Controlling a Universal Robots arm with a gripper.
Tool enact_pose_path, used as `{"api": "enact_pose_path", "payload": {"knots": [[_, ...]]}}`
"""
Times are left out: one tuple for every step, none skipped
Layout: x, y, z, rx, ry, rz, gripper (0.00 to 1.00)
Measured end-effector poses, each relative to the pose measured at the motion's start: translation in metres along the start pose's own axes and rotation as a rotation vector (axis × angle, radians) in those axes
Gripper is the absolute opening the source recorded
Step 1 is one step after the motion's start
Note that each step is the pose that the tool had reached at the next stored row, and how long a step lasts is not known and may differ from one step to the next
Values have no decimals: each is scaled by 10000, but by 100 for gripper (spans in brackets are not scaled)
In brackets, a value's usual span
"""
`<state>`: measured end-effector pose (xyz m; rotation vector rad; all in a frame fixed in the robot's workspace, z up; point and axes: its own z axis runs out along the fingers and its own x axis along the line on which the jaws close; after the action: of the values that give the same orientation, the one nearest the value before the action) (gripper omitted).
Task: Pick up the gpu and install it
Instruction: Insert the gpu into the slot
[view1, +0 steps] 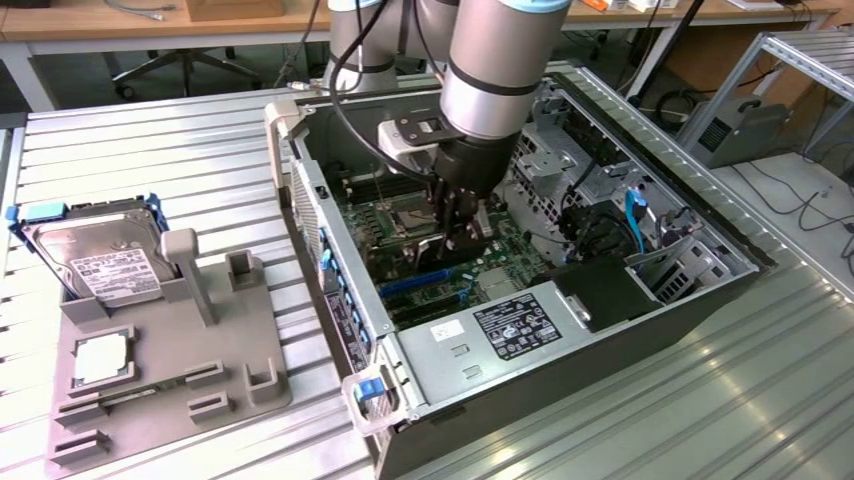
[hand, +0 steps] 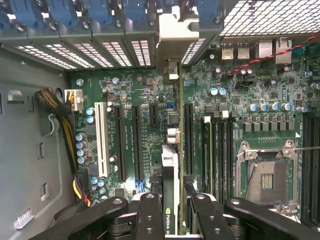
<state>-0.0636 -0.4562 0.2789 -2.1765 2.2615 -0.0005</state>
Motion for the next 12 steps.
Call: {"api": "enact_pose_path", "payload": {"knots": [[1, 6, 3, -1, 3, 0, 27], [0, 10, 8, 0, 0, 0, 27], [0, 14, 9, -1, 1, 1, 27], [1, 14, 9, 0, 2, -1, 27], [0, 16, 10, 0, 1, -1, 27], [0, 19, 10, 0, 0, 0, 27], [1, 25, 10, 1, -1, 1, 27], [1, 32, 10, 0, 0, 0, 27], [1, 36, 10, 0, 1, 0, 27], [3, 37, 10, 0, 0, 0, 27], [7, 37, 10, 1, -1, -1, 27], [10, 37, 10, 0, 0, 0, 27]]}}
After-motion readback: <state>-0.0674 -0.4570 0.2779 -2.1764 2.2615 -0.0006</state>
